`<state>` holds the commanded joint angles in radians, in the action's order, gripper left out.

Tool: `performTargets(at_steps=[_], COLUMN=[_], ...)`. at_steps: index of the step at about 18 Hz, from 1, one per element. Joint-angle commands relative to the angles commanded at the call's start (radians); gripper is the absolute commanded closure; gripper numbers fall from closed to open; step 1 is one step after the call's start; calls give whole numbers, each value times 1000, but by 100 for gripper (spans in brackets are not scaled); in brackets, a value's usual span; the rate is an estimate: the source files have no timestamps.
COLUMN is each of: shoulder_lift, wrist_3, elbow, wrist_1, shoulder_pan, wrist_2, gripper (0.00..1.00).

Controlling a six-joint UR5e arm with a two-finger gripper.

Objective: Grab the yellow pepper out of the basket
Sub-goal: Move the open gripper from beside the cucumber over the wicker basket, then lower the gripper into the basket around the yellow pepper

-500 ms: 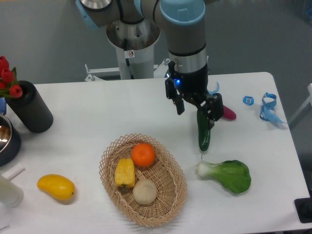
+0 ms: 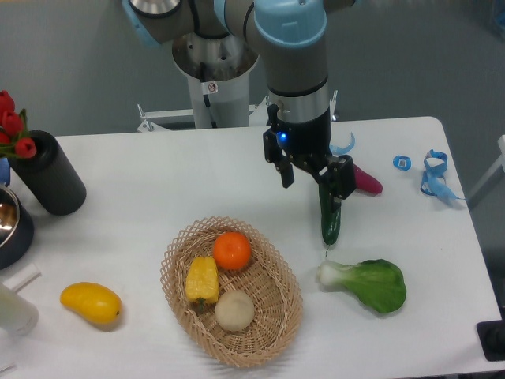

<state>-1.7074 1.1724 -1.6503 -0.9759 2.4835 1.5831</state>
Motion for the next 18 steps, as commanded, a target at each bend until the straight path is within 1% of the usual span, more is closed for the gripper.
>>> performTargets(at_steps=[1, 4, 10, 12, 15, 16, 18], shoulder_lift=[3, 2, -50, -81, -145, -167, -202], wrist_3=[-49, -153, -403, -531, -738, -787, -839], elbow=[-17, -36, -34, -25, 6, 18, 27], wrist_1=[20, 22, 25, 38, 101, 111, 117], shoulder_pan=[-2, -8, -90, -124, -166, -176, -196], wrist_2=[-3, -3, -6, -6, -6, -6, -6], gripper=[0, 0, 0, 0, 0, 0, 0])
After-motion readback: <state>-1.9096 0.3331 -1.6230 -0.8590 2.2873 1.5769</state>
